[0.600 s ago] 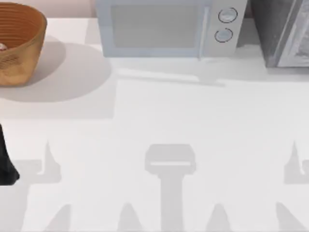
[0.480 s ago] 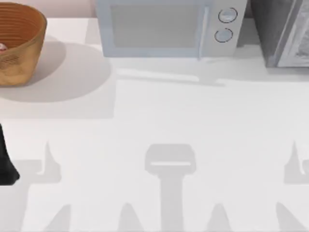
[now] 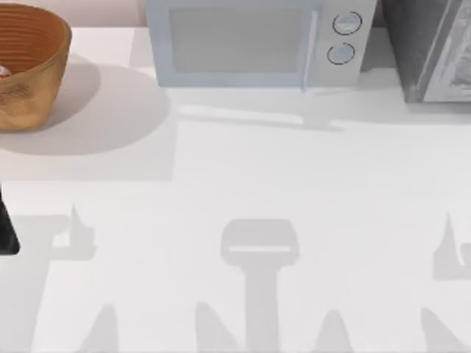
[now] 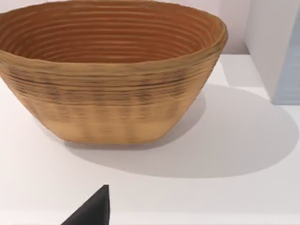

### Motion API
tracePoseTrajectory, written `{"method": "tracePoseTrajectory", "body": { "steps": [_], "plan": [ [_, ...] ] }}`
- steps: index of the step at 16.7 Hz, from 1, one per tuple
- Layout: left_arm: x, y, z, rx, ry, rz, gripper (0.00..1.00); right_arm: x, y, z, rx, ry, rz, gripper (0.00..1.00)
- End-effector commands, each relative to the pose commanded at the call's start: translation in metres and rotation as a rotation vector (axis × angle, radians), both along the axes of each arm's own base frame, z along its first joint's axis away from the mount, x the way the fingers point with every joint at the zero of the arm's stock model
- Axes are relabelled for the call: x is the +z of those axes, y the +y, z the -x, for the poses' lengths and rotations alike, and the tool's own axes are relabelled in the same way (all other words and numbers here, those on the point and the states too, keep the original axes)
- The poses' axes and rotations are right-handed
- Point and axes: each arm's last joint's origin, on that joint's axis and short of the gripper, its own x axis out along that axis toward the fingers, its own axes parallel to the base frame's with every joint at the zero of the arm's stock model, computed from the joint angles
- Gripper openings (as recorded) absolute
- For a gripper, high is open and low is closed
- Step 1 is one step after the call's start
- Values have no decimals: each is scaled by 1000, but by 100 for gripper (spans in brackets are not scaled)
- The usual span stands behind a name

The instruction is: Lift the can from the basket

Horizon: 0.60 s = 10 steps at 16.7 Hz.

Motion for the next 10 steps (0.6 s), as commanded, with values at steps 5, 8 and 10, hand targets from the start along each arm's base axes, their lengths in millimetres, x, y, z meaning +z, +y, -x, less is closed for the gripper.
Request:
{"method": "tracePoseTrajectory", "body": {
  "steps": [5,8,10],
  "plan": [
    [69,5,-50,-9,250,8,100,0,0,0,0,0,0,100],
    [112,13,-101,-15,374,12,100,0,0,0,0,0,0,100],
    [136,20,-142,-19,445,14,100,0,0,0,0,0,0,100]
  ]
}}
